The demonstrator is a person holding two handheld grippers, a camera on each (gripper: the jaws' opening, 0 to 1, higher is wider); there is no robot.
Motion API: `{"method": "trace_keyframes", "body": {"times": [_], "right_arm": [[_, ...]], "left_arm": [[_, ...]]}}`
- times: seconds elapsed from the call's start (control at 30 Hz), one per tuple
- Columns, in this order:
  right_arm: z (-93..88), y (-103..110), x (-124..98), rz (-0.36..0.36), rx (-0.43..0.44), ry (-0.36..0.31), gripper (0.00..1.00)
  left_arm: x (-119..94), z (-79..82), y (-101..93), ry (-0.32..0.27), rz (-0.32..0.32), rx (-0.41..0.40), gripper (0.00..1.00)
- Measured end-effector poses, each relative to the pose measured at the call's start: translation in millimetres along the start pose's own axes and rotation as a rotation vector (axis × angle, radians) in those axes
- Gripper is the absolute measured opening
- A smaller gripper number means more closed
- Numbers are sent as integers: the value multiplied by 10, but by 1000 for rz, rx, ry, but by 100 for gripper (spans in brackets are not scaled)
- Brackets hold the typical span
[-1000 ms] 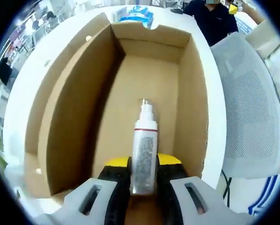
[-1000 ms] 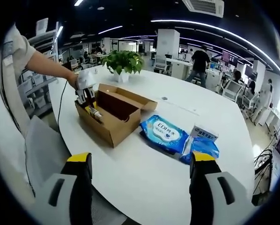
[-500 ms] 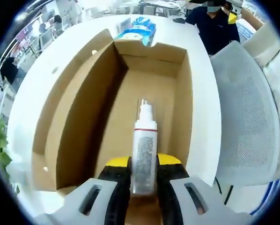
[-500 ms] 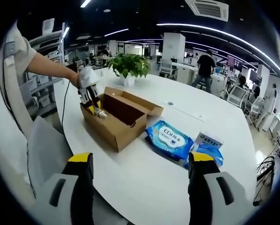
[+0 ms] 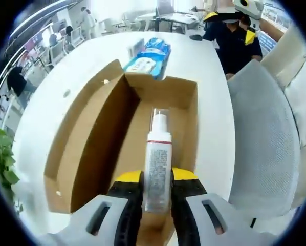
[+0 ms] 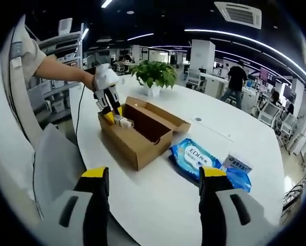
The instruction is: Operate the shoe box by opening the lid, removing the specified soft item, and placing it in the target area until the item is outside and the box remains undamaged.
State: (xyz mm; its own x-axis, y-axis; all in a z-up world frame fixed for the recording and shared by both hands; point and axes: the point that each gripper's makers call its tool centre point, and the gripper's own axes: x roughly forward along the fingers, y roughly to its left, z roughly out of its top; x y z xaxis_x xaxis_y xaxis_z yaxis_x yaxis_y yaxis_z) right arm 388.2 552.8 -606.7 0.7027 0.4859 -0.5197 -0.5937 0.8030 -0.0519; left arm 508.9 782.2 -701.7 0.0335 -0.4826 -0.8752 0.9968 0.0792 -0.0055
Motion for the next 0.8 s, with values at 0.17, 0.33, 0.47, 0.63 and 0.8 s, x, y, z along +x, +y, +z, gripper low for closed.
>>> {"method": "trace_keyframes", "body": {"times": [0.17, 0.33, 0.47, 0.63, 0.8], "right_arm": [[30, 35, 19, 17, -12, -5, 64], [67, 73, 41, 30, -26, -22, 60], [103, 117, 73, 42, -35, -30, 58], [147, 183, 126, 65, -42, -44, 54], [179, 243, 186, 86, -49, -56, 51]], "left_arm": [[-30, 112, -76, -26, 1, 24, 18], [-64, 221, -165, -51, -4, 47, 18], [-76, 300, -206, -71, -10, 67, 18], [-90, 421, -314, -93, -21, 97, 18], [-83, 521, -391, -114, -34, 131, 18]]}}
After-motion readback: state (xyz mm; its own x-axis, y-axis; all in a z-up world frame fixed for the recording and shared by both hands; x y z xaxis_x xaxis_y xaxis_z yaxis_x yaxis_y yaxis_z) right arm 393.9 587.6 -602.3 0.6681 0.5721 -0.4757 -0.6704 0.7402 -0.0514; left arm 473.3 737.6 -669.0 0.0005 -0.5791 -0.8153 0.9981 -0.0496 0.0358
